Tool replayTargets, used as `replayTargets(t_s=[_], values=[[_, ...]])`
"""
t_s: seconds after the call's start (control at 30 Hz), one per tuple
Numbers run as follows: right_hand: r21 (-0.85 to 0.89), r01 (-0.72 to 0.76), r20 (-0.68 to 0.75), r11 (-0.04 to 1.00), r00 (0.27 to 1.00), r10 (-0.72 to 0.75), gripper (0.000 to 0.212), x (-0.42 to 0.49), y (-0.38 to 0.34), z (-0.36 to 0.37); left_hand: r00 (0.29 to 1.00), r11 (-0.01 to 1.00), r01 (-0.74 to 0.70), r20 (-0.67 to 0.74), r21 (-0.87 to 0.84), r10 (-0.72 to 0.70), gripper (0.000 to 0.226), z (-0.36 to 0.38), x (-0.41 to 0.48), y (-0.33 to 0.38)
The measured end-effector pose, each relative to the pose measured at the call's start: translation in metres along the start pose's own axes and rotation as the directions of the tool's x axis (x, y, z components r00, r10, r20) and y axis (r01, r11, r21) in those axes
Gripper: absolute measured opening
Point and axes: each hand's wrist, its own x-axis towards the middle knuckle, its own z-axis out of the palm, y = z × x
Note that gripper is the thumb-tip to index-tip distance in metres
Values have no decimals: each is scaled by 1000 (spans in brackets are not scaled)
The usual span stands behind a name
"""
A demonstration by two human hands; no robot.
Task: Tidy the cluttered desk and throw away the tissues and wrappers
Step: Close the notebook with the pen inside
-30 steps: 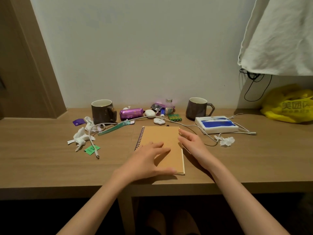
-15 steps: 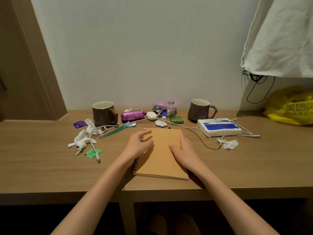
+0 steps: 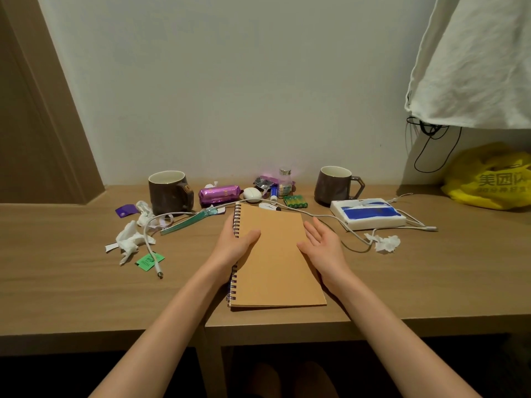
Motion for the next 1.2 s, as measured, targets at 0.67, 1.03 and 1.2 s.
replayTargets(t_s=[0.67, 1.03, 1.2], values=[[-93, 175, -111, 980, 976, -185, 44, -9, -55, -50, 946, 938, -322, -72, -125, 316, 71, 53, -7, 76], [75, 162, -408, 984, 905, -118, 44, 8, -58, -168, 831, 920, -380, 402, -96, 385, 46, 149, 7, 110], [4, 129, -562, 992, 821, -104, 44, 30, -40, -241, 766, 719, -617, 454, 319, 456, 50, 183, 22, 73]])
